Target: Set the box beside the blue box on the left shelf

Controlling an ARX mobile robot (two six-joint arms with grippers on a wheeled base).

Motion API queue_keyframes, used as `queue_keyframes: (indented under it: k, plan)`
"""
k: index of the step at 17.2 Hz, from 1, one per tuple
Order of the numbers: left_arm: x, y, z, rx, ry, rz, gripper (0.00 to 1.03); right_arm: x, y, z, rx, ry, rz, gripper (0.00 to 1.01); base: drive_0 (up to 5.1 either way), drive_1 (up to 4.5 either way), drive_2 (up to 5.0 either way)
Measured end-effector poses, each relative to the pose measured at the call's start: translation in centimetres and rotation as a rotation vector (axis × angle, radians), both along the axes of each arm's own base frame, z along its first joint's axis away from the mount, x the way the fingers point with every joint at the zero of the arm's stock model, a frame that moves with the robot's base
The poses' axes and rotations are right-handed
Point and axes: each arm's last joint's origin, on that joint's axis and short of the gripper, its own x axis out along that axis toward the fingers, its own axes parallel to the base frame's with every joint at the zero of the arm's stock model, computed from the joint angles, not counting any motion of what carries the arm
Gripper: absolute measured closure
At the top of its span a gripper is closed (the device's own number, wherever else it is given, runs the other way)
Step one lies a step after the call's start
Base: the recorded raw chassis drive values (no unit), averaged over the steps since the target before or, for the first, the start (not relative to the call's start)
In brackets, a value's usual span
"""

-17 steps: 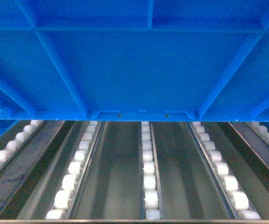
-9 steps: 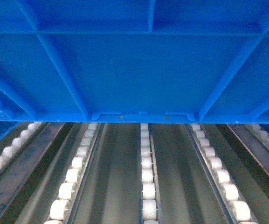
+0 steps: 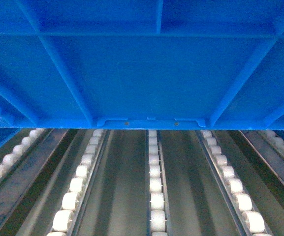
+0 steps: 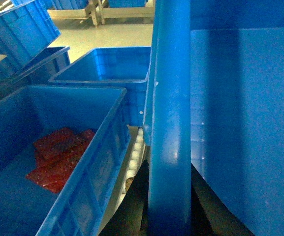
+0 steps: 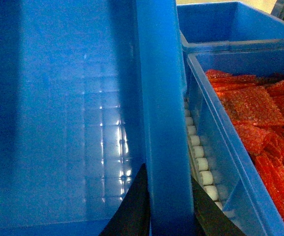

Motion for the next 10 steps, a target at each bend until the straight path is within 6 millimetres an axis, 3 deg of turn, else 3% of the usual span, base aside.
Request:
queue_keyframes:
  k: [10]
  plan:
    - [0.0,0.0,0.0,0.0,0.0,0.0,0.91,-0.02,-0.01,0.01,0.0,0.0,0.0,0.91,0.0,0.0,0.0]
